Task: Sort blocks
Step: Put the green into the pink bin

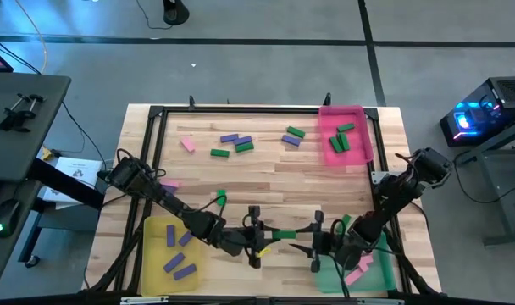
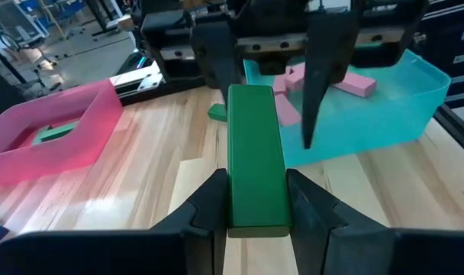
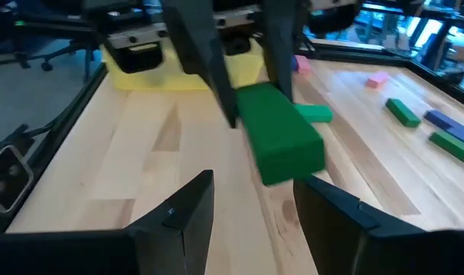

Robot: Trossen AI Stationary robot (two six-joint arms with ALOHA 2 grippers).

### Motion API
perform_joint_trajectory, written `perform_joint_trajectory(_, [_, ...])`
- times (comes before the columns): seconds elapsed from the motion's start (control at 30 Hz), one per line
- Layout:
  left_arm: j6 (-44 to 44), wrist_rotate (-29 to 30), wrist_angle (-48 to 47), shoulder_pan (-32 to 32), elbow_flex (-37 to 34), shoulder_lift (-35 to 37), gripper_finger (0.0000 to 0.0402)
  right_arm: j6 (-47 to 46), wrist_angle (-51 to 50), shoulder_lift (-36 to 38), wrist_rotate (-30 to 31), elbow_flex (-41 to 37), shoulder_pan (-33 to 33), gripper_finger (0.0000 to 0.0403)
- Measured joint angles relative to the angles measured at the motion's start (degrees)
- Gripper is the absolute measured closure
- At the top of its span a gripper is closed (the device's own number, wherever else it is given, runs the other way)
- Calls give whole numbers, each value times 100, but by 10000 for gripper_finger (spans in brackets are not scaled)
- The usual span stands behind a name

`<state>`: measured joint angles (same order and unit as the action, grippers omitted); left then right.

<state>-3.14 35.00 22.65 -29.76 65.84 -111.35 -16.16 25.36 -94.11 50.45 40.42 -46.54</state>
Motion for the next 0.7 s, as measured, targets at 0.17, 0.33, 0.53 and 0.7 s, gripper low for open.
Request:
perform_joint_trajectory(0.17, [57,2,-41,-2,0,4,319,433,204,5,-89,0,15,236])
perform_joint_trajectory(0.33, [96,34,-43,2,0,9,319,612,243,5,170,0,74,236])
perform_joint_trajectory(0.53, [96,-16,-85,4,0,9,319,618,283,8,293,8,168,236])
perform_joint_trajectory(0.7, [96,-29,-82,4,0,9,319,754,299,9,294,9,168,236])
